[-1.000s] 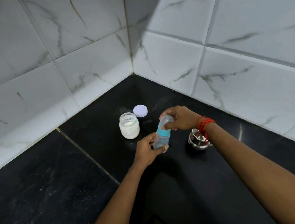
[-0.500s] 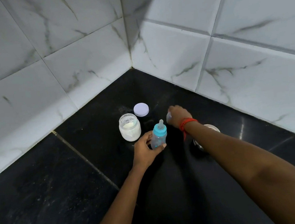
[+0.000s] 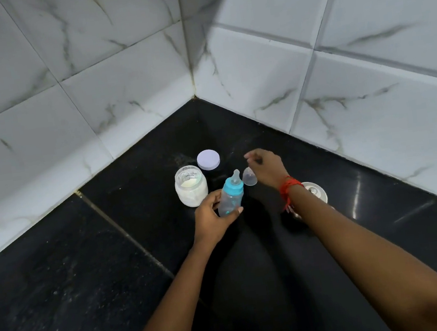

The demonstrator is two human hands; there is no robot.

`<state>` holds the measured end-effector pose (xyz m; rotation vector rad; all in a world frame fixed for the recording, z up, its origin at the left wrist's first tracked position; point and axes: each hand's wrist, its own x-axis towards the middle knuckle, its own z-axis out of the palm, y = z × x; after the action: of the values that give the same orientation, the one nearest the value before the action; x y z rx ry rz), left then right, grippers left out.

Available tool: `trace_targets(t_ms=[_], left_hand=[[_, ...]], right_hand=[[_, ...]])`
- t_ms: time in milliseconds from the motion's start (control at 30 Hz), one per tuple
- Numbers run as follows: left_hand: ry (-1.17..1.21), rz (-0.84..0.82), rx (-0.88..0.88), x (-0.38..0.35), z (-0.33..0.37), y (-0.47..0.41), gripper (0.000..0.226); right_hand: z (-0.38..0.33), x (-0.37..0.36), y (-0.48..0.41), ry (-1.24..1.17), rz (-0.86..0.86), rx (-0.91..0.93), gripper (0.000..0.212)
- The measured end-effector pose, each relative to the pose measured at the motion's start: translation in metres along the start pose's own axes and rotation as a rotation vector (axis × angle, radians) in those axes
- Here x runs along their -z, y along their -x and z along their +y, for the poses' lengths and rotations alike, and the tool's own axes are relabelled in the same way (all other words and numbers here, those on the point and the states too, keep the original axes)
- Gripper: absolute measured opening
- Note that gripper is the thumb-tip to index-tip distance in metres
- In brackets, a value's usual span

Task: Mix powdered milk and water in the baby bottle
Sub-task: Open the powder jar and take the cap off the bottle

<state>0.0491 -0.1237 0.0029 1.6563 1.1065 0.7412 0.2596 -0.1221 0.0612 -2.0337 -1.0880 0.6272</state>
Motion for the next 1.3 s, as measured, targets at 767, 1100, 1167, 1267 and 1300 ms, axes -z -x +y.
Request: trace_targets(t_ms=[767, 1100, 1167, 1267, 1300], left_hand=[[0.027, 0.046, -0.075, -0.007, 0.036, 0.047, 0.05], [0.095, -0.06, -0.034, 0.017, 0.034, 0.043, 0.052], [0.057, 0.006, -0.068, 0.012, 0.038, 0.043, 0.052], [0.034, 0.05, -0.103, 0.006, 0.039, 0.042, 0.053], [0.03, 0.049, -0.102, 0.005, 0.038, 0.042, 0.053]], right_hand=[[-0.031, 0.005, 0.111, 0.175, 0.125, 0.266, 0.047], [-0.06, 0.06, 0.099, 0.349, -0.439, 0.337, 0.058], [-0.064, 0.053, 0.102, 0.484, -0.303, 0.25, 0.053], [-0.069, 0.047, 0.104, 0.595, -0.223, 0.232, 0.048], [-0.069, 0.047, 0.102, 0.566, -0.263, 0.256, 0.043]])
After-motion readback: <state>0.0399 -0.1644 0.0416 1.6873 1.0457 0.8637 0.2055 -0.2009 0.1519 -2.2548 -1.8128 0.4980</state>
